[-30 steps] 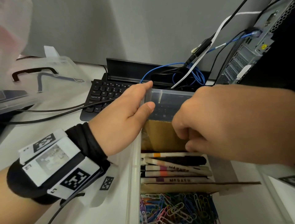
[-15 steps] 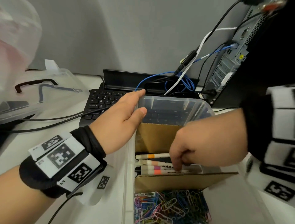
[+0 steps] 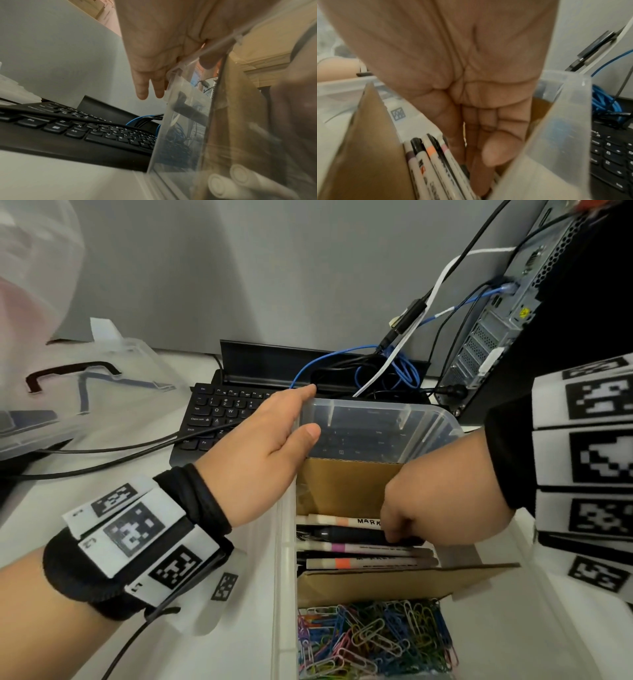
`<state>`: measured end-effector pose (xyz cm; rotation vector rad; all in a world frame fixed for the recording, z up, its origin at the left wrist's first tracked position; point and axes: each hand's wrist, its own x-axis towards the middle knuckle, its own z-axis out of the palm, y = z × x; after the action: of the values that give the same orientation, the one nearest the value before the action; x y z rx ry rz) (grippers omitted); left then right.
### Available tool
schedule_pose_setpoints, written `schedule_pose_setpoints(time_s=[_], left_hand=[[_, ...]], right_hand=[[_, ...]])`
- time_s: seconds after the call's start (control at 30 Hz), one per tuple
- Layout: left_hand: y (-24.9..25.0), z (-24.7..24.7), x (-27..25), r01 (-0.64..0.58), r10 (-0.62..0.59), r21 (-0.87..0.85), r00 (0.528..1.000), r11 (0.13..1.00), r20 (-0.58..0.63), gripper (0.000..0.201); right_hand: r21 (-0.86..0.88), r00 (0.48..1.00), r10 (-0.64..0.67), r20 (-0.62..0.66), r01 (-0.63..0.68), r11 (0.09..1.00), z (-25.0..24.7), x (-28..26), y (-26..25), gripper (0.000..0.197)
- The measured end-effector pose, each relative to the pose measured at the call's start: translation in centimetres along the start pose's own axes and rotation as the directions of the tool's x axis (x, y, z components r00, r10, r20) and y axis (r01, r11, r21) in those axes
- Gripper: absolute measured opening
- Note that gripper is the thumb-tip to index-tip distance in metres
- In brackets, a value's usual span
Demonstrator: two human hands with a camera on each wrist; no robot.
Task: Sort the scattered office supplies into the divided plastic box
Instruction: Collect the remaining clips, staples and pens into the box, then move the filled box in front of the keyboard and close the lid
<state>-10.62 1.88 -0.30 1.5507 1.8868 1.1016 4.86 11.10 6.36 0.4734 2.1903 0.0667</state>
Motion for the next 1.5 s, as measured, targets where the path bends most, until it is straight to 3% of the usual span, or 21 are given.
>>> schedule_pose_setpoints(time_s=[0.1, 0.2, 0.27, 0.33, 0.43, 0.5, 0.57, 0.67, 0.8, 0.9, 1.0, 1.17, 1.23, 1.33, 1.5], left_hand=[[0.3, 0.0, 0.0, 0.019, -0.018, 0.063, 1.0, 0.998, -0.017, 0.055], [0.4, -0.2, -0.7, 0.022, -0.02, 0.063, 0.999, 0.998, -0.026, 0.068], [0.7, -0.2, -2.0, 0.01, -0.01, -0.018, 1.0, 1.0, -0.024, 0.072], [1.3, -0.2, -3.9, 0.025, -0.025, -0.168, 1.0, 0.985, 0.001, 0.056], [2.6, 0.0, -7.5, 0.114, -0.079, -0.387, 0.991, 0.915, 0.104, 0.071], [3.0, 0.0, -9.0, 0.142, -0.077, -0.422, 0.983, 0.895, 0.168, 0.073], [3.5, 0.0, -9.4, 0.171, -0.104, -0.395, 0.977, 0.902, 0.186, 0.073], [4.3, -0.1, -9.1, 0.252, -0.185, -0.386, 0.962, 0.887, 0.202, 0.067], [5.4, -1.4, -9.2, 0.353, -0.279, -0.242, 0.914, 0.904, 0.294, 0.062], [6.2, -1.9, -10.1, 0.385, -0.371, 0.019, 0.875, 0.923, 0.311, 0.068], [6.8, -1.2, -11.5, 0.467, -0.466, 0.08, 0.822, 0.881, 0.326, 0.058], [6.5, -1.1, -10.7, 0.44, -0.453, 0.12, 0.881, 0.89, 0.133, 0.027], [6.2, -1.3, -9.8, 0.409, -0.421, 0.167, 0.906, 0.897, 0.041, 0.019], [5.9, -1.6, -8.6, 0.395, -0.397, 0.203, 0.917, 0.896, -0.031, 0.014], [5.8, -1.8, -7.5, 0.291, -0.309, 0.394, 0.951, 0.872, -0.02, 0.025]], right_hand=[[0.146, 0.999, -0.039, -0.018, 0.041, 0.988, -0.7, -0.5, 1.0, 0.026], [0.275, 0.996, -0.083, 0.015, 0.076, 0.959, -1.8, -2.4, 1.7, 0.03], [0.362, 0.997, -0.04, -0.064, 0.061, 0.93, -2.4, -4.4, 2.4, 0.024], [0.416, 0.987, 0.049, -0.155, 0.02, 0.909, -2.7, -6.2, 3.6, 0.02], [0.371, 0.931, 0.211, -0.298, -0.09, 0.924, -2.2, -7.3, 5.7, 0.017], [0.251, 0.857, 0.29, -0.426, -0.196, 0.948, -1.9, -6.5, 6.9, 0.012], [0.227, 0.8, 0.335, -0.498, -0.253, 0.94, -1.3, -5.1, 7.6, 0.021], [0.311, 0.799, 0.346, -0.491, -0.21, 0.927, -0.4, -3.9, 7.5, 0.039], [0.402, 0.825, 0.328, -0.459, -0.137, 0.906, 1.4, -4.7, 6.4, 0.043], [0.403, 0.784, 0.367, -0.501, -0.164, 0.901, 2.8, -5.1, 6.1, 0.044], [0.418, 0.76, 0.391, -0.519, -0.173, 0.892, 4.4, -6.2, 5.2, 0.042], [0.468, 0.714, 0.488, -0.502, -0.25, 0.848, 6.9, -8.1, 4.1, 0.026], [0.523, 0.719, 0.523, -0.458, -0.258, 0.813, 7.8, -8.9, 3.8, 0.027], [0.595, 0.731, 0.545, -0.411, -0.238, 0.768, 8.9, -10.2, 3.0, 0.03], [0.487, 0.644, 0.594, -0.482, -0.367, 0.793, 10.2, -10.7, 0.8, 0.02]])
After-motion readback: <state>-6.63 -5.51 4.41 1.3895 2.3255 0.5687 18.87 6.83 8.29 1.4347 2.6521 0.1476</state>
